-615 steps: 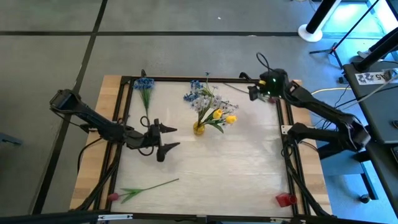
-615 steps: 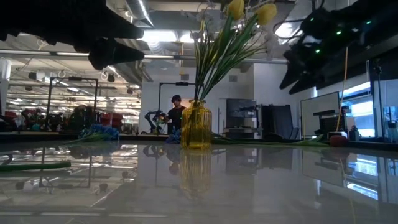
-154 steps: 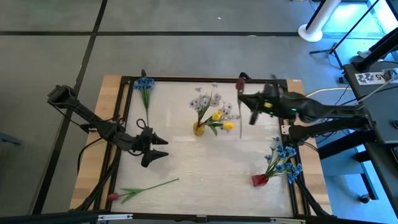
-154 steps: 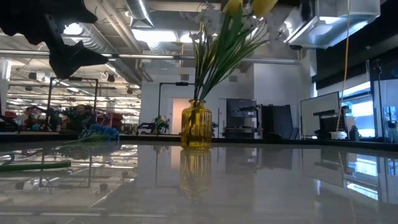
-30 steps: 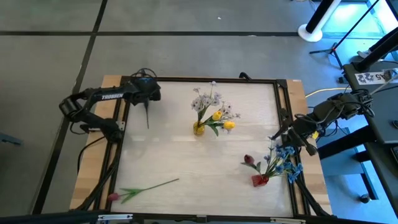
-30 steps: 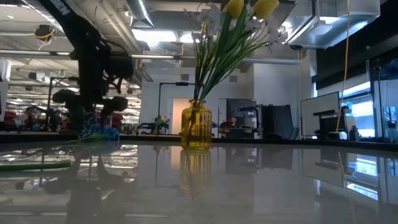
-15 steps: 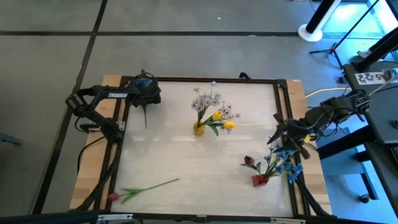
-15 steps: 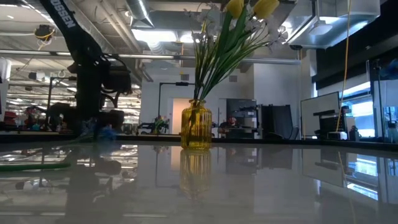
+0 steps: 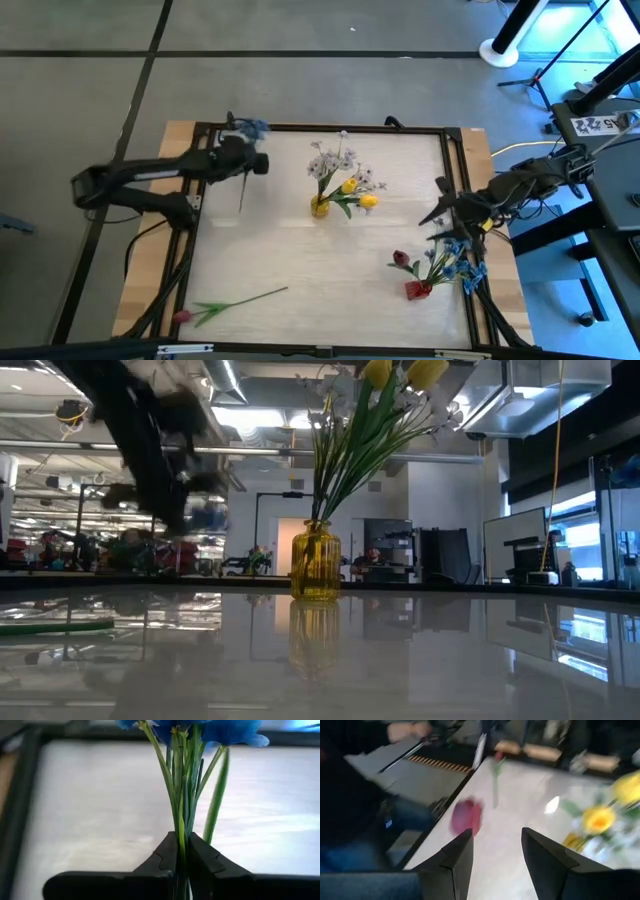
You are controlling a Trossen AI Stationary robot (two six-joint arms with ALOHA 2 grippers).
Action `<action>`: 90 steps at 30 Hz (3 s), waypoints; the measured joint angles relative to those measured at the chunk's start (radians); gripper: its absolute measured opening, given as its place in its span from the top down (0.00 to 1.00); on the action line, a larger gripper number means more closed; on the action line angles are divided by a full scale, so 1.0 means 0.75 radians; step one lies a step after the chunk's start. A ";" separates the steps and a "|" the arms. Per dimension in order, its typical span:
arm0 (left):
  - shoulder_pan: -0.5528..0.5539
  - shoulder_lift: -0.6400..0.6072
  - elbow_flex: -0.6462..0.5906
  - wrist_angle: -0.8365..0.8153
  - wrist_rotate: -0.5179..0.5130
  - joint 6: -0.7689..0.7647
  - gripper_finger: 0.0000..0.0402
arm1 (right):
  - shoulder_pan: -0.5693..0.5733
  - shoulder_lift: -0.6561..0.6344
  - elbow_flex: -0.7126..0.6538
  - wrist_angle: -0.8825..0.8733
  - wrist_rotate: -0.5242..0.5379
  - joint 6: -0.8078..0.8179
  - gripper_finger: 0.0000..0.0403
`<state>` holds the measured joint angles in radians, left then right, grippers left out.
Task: Sort flowers into vase by color
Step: Put the blue flower into the red vase
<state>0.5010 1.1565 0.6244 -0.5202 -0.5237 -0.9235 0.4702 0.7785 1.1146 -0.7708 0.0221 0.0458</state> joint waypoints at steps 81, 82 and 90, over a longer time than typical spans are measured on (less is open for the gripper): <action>-1.632 0.029 0.193 1.185 -0.045 1.339 0.53 | -0.078 0.419 0.272 0.792 -0.281 -0.053 0.98; -1.643 0.030 0.181 1.191 -0.044 1.339 0.53 | -0.078 0.368 0.273 0.761 -0.339 -0.039 0.98; -1.605 0.093 0.142 1.292 -0.045 1.301 0.53 | -0.078 0.072 0.274 0.454 -0.636 0.038 0.99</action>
<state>-0.7028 1.2259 0.7307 0.4487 -0.5576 0.0524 0.4118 0.8323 1.3203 -0.4301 -0.4550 0.0741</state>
